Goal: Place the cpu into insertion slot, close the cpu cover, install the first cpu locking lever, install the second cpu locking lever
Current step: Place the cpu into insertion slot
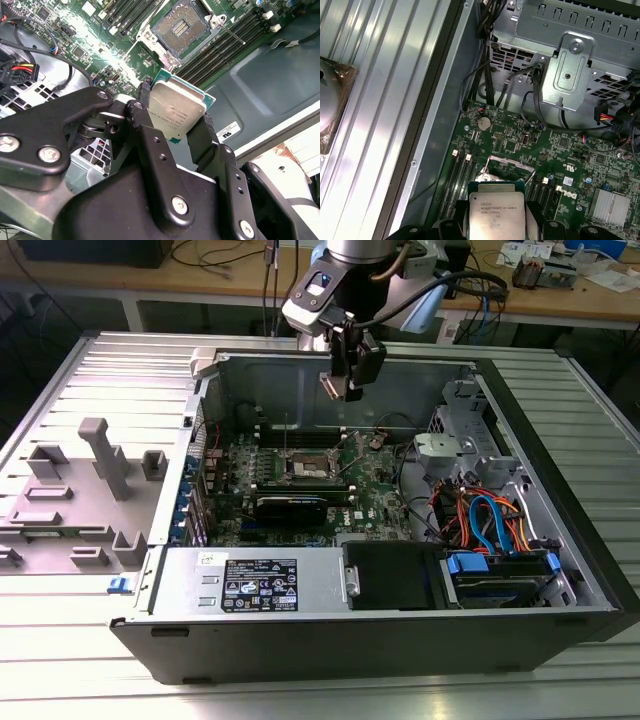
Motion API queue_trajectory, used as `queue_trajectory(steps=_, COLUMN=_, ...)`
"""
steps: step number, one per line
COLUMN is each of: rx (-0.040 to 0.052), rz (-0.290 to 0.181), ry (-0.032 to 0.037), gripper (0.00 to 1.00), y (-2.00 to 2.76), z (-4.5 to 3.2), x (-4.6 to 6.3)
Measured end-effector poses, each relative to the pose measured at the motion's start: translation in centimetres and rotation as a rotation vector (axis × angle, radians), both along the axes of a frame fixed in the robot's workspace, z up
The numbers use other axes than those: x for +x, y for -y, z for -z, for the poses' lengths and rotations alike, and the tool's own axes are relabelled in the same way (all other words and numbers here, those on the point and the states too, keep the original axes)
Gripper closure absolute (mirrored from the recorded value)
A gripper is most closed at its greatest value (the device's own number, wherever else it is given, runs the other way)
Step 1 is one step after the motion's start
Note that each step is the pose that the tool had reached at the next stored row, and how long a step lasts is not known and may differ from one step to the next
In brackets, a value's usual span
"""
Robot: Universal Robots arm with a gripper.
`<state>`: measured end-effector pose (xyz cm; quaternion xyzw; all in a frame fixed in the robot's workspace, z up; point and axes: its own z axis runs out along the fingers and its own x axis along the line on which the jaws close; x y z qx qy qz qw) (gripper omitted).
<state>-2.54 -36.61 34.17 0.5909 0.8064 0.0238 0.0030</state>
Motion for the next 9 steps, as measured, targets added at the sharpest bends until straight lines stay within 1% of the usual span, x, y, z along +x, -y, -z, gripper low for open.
queue_trajectory(steps=9, rx=0.0, rz=0.003, ry=0.0, gripper=0.46, y=0.03, z=0.05, x=-0.01)
